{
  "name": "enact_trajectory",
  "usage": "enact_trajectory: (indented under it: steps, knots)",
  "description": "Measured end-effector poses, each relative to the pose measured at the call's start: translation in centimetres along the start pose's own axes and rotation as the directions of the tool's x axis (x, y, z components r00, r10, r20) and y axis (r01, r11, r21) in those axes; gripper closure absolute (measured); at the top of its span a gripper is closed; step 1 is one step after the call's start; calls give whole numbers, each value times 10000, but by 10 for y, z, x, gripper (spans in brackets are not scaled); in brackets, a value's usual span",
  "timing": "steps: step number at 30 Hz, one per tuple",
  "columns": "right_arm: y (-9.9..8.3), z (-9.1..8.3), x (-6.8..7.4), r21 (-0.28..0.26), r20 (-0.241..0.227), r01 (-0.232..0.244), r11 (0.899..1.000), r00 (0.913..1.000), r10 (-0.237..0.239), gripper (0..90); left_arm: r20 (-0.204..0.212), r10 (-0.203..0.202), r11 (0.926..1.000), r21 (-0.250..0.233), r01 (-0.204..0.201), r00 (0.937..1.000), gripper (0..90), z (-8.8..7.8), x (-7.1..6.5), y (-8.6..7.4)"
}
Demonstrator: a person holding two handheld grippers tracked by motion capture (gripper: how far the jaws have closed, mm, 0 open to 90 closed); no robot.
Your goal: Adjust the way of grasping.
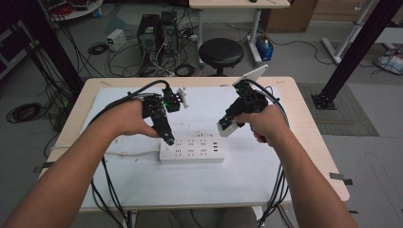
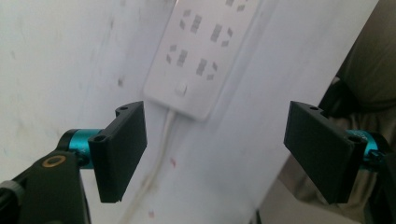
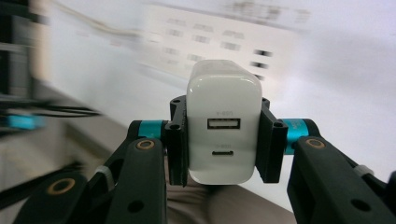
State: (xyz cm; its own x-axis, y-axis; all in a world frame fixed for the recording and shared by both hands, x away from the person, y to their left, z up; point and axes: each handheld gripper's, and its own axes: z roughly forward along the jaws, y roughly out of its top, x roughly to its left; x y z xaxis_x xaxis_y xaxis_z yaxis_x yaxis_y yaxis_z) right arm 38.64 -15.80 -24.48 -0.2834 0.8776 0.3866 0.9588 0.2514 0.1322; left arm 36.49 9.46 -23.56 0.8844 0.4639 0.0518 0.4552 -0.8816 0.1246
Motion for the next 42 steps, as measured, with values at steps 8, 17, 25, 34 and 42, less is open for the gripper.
enact_trajectory:
  steps: [8, 17, 25, 34, 42]
  knots:
    - [6, -16, 4, 499, 2859, 58, 9987, 9581, -198, 619, 85, -1180, 9908, 678, 1172, 9930, 213, -10, 26, -29]
    - [11, -21, -10, 731, 4094, -369, 9966, 9123, 37, 619, -101, -2120, 9750, 655, 2122, 9772, 213, -16, 46, -58]
    - [12, -22, -11, 676, 3961, -258, 9974, 9182, -31, 619, -214, -2339, 9692, 742, 2349, 9720, 213, -21, 50, -65]
    - [11, -19, -9, 742, 3880, -169, 9971, 9215, -133, 619, -159, -2357, 9689, 736, 2363, 9717, 213, -22, 52, -68]
    - [6, -23, -17, 562, 3855, -245, 9981, 9227, 10, 619, -152, -2197, 9734, 627, 2202, 9755, 213, -24, 50, -65]
